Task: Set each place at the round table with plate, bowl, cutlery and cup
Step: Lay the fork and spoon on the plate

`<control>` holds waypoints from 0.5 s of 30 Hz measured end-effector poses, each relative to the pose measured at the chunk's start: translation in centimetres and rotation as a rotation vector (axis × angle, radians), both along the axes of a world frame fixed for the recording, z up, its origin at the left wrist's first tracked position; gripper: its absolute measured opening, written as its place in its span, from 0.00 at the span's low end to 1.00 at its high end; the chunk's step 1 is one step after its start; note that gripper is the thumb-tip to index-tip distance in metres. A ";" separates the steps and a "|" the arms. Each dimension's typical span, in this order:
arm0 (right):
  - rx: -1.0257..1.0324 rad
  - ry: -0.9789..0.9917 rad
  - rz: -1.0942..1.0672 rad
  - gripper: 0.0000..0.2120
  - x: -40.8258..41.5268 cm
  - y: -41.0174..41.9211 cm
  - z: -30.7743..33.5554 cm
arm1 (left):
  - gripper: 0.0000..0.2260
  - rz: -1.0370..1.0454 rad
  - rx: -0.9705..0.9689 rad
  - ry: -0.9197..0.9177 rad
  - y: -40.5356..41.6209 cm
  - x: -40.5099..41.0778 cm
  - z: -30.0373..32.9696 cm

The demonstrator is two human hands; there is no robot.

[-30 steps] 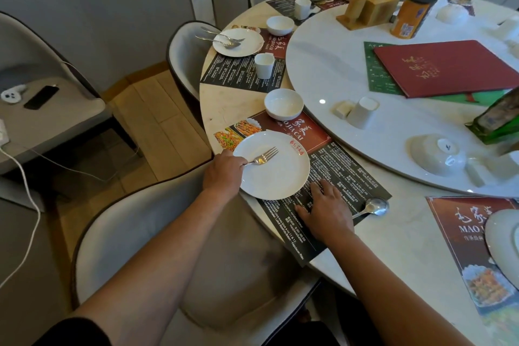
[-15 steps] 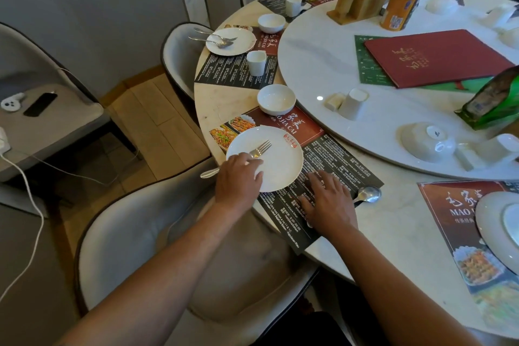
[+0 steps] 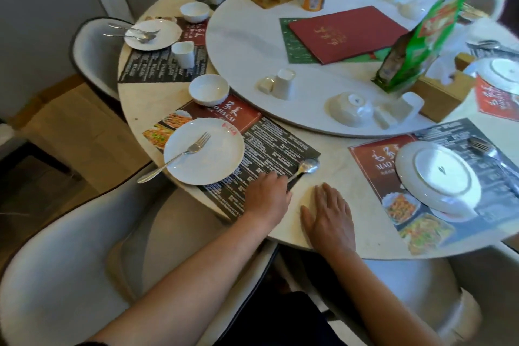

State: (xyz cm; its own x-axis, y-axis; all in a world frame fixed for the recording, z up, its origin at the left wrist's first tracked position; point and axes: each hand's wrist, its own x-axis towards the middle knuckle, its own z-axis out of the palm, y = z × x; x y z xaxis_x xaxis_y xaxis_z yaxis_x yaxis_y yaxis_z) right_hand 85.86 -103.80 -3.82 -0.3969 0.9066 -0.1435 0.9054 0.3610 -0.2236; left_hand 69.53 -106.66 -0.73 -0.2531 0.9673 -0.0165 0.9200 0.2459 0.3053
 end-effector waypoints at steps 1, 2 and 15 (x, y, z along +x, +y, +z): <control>-0.012 -0.023 0.010 0.34 0.1 0.0 0.1 | 0.09 0.000 -0.004 0.006 0.4 0.2 0.0; -0.021 -0.038 0.017 0.34 0.2 0.0 0.2 | 0.07 0.000 -0.010 0.020 0.7 0.4 0.0; -0.046 -0.051 0.052 0.35 -2.5 0.5 2.2 | 0.08 0.119 0.090 -0.065 -2.1 -2.3 0.9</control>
State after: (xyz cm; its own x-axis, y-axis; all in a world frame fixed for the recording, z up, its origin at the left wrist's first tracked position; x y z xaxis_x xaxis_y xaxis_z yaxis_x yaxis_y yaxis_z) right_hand 83.39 -103.25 -1.66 -0.4343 0.8768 -0.2063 0.8964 0.3982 -0.1949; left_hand 67.20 -108.80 0.18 -0.3668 0.9290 0.0487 0.8635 0.3205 0.3894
